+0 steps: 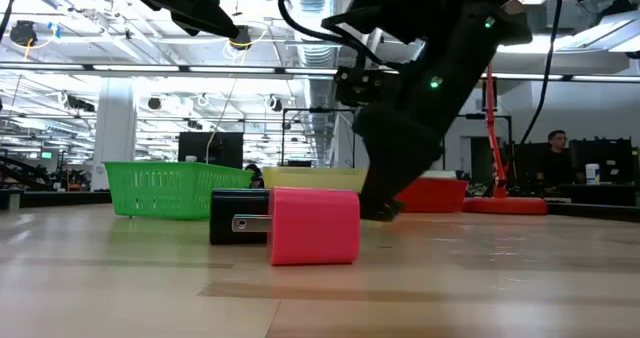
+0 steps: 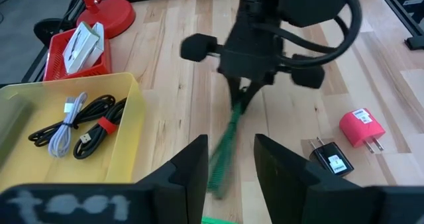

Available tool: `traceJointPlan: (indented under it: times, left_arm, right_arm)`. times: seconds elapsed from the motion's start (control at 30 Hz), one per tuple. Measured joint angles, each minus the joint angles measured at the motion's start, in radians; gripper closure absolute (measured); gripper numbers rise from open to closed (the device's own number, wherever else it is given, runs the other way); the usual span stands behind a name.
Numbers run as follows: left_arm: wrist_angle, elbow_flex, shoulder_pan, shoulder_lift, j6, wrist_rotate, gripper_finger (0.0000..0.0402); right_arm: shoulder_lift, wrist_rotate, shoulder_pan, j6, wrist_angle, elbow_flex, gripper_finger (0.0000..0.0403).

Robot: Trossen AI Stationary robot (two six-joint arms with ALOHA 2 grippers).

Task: Pick and place items into bin
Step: Put the green charger cable into the yellow bin

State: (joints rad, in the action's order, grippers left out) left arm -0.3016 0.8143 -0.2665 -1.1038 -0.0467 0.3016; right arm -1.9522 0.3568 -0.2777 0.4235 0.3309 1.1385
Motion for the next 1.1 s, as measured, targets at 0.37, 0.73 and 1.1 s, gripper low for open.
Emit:
traceJointPlan:
  times: [0.37,0.73,1.1]
  left_arm:
    - [0.000,0.000,0.000,0.000,0.000,0.000,0.0290]
    - [0.000,0.000,0.000,0.000,0.000,0.000,0.0290]
    - [0.000,0.000,0.000,0.000,0.000,0.000,0.0290]
  right_arm:
    - [0.000,0.155,-0.010,0.079,-0.047,0.000,0.0370]
    - [0.001,0.284,-0.001,0.102,-0.007,0.032,0.0369]
    - [0.003,0.445,0.042,0.020,0.396,0.298,0.0367]
